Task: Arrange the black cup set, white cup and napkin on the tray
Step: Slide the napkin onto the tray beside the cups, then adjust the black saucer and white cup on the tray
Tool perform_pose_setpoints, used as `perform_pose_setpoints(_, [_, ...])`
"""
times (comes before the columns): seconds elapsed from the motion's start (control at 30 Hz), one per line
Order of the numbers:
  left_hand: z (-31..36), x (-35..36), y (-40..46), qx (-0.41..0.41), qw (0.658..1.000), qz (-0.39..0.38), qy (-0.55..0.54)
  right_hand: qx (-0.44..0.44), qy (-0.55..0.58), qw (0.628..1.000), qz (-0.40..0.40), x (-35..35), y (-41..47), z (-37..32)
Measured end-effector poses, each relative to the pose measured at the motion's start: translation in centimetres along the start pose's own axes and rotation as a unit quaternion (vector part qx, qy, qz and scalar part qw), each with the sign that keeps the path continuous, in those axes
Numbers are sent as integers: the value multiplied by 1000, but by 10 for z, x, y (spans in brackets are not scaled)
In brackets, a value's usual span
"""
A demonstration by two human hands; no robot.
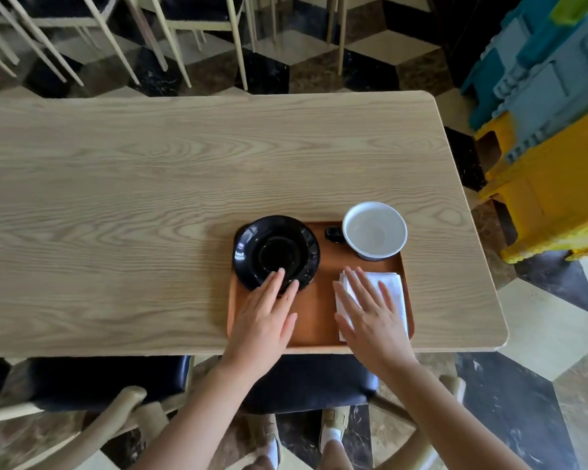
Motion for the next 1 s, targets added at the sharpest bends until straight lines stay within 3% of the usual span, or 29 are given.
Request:
perform_pose_setpoints(0.13, [-30,-16,-6,-50,997,-41,53,-15,17,1000,-11,3,30,-34])
perform_pose_setpoints(0.6, [-43,-22,-37,-15,998,-40,56,-18,34,999,33,15,21,-51])
perform_pose_setpoints(1.0, [-42,-21,-60,-10,997,-59,54,-14,40,999,13,15,-5,-59])
Point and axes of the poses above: each hand's wrist, its own y-axis towards the middle knuckle, its own x-axis out of the palm, z = x × y, the point moved 1 cm from there along y, towards the middle knuckle, and after that the axes turned 11 degrees about -y, right-handed, at the moved point
